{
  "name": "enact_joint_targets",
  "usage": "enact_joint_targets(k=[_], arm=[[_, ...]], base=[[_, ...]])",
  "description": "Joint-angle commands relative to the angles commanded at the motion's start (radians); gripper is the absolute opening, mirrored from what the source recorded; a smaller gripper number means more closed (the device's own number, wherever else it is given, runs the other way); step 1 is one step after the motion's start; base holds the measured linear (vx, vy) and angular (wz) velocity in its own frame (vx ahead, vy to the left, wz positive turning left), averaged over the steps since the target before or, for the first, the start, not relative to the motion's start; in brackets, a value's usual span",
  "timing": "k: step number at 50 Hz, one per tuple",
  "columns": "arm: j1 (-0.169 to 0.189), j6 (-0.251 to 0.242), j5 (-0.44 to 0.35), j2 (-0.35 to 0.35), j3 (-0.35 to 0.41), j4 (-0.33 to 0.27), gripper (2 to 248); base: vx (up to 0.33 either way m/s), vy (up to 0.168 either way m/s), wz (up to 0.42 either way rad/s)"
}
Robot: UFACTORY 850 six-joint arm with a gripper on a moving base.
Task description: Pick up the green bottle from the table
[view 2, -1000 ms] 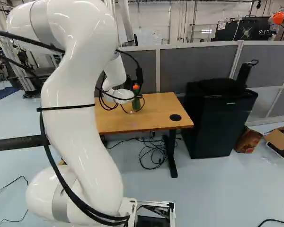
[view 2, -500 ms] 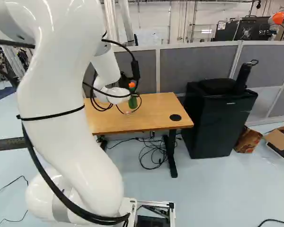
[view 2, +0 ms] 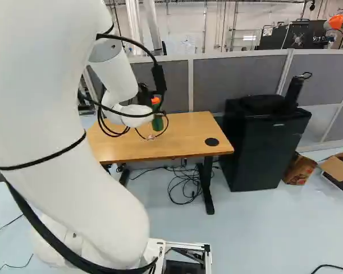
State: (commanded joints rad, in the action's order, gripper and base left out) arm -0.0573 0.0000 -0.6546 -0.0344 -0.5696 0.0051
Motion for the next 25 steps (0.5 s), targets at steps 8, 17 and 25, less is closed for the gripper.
enact_joint_targets(k=[8, 17, 25], arm=[[-0.002, 0.000, 0.011, 0.062, 0.043, 0.000, 111], [-0.005, 0.000, 0.024, 0.133, 0.091, 0.000, 111], [-0.012, 0.000, 0.046, 0.199, 0.134, 0.000, 111]], base=[[0.000, 0.000, 0.000], [0.000, 0.000, 0.000], [0.000, 0.000, 0.000]])
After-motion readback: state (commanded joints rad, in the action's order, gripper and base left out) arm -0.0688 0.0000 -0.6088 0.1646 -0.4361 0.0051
